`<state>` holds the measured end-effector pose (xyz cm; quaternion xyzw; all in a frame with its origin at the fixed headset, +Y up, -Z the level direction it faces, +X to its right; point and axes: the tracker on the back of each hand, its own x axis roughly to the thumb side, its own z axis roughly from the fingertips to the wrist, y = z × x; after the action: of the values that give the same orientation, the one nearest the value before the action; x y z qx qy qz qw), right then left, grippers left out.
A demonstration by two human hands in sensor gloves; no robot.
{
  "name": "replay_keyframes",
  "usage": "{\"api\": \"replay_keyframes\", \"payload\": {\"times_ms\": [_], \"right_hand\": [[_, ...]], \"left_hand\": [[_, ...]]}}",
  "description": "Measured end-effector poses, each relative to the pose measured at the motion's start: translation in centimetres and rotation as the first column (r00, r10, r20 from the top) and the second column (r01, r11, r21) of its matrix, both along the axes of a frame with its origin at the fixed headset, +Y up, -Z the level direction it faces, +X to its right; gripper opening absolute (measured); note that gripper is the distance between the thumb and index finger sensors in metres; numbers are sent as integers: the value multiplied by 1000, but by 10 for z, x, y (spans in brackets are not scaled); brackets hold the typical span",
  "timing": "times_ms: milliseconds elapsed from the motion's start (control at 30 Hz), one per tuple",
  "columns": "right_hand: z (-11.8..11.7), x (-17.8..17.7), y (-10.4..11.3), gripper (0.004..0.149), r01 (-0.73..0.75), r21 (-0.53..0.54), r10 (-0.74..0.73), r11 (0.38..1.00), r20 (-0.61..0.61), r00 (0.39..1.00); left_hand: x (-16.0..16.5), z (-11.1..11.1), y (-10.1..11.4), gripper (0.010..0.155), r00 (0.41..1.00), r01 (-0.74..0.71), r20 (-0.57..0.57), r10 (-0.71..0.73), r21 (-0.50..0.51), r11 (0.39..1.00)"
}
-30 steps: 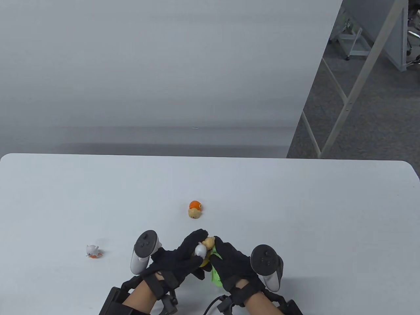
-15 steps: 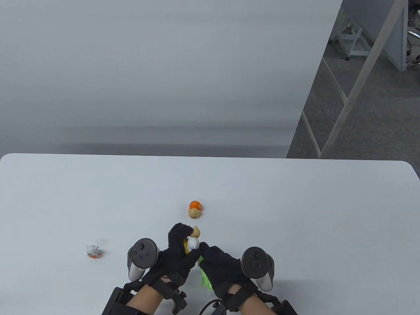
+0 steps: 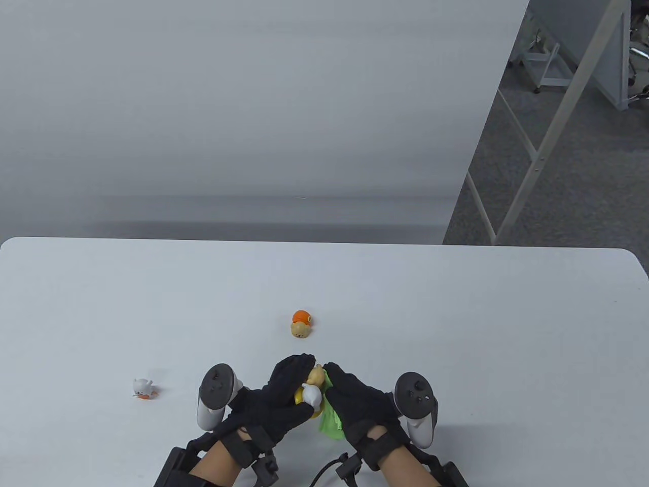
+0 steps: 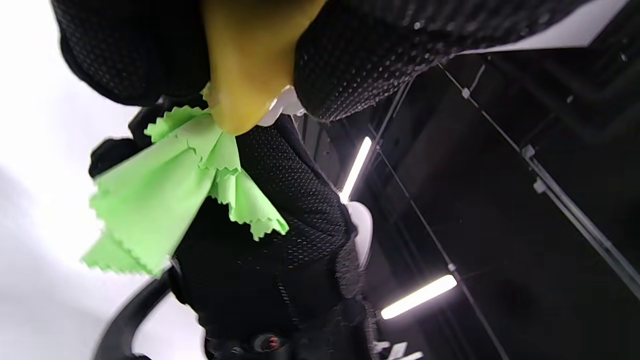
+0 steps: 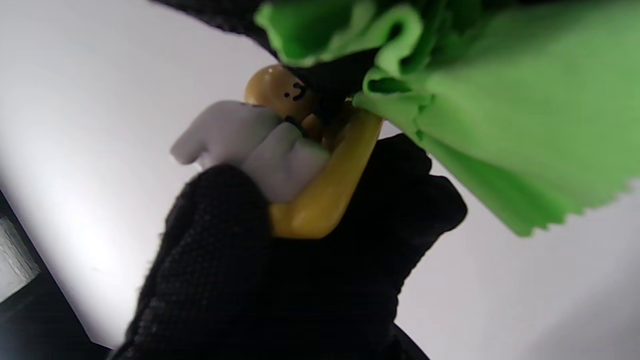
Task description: Dust the small ornaments
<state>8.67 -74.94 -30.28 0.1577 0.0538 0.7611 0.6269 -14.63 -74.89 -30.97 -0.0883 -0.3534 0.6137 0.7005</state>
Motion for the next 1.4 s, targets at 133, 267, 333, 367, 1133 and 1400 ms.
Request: {"api": "replay_keyframes", "payload": {"times_ms": [133, 267, 333, 367, 1133, 1400], "right_hand": [[7, -10, 10, 50, -79, 74, 82, 994, -37, 996], [9, -17, 15, 50, -109, 132, 122, 985, -92, 988], [11, -22, 19, 48, -110, 176, 137, 978, -150, 979], [13, -24, 23, 48, -144, 189, 177, 971, -171, 969], [11, -14, 25, 48, -214, 344, 261, 914, -97, 961], [-4, 0, 2, 50, -187, 198, 189, 962, 8, 982]], "left_hand": [[-3, -1, -4, 79, 986, 31, -164, -22, 53, 998], [-11, -4, -7, 80, 966, -12, -257, 17, 20, 1000], [-20, -7, -7, 79, 942, -15, -335, 12, -5, 1000], [-24, -11, -9, 79, 942, -36, -336, 23, -30, 999], [-9, -9, -18, 76, 981, 45, -179, -80, -191, 981], [1, -8, -18, 76, 996, -32, 73, 51, -244, 969]]}}
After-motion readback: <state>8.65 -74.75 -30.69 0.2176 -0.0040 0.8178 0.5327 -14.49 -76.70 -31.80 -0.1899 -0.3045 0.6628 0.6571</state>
